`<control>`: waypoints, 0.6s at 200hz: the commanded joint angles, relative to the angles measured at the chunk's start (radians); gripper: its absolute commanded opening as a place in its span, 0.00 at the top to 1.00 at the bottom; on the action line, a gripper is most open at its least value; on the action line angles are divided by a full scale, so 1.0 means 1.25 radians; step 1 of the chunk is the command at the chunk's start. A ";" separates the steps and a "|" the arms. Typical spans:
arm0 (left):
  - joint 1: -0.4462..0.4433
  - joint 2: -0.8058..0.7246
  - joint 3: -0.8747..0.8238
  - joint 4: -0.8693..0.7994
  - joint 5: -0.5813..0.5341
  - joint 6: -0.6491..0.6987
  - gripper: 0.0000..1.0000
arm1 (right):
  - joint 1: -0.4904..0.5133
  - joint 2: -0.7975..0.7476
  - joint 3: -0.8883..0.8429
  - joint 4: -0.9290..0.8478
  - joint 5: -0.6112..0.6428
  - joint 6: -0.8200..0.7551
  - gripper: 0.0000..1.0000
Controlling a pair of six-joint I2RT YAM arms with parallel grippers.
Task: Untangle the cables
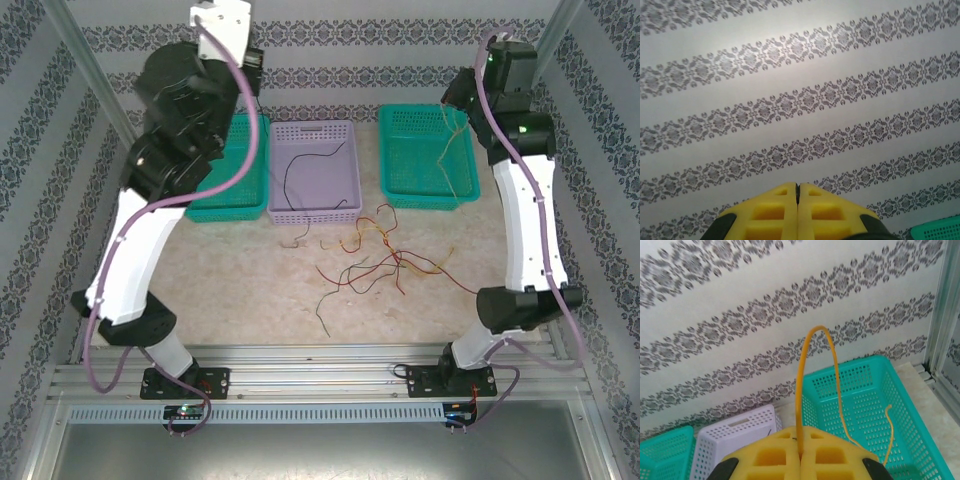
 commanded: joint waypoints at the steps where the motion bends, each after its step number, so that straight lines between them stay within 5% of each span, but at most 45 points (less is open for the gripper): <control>1: -0.012 0.059 0.050 0.071 0.028 0.056 1.00 | -0.006 0.054 0.046 -0.026 -0.068 -0.022 1.00; 120: 0.010 0.253 0.169 0.143 0.123 0.045 1.00 | -0.010 0.275 0.226 -0.030 -0.080 -0.033 1.00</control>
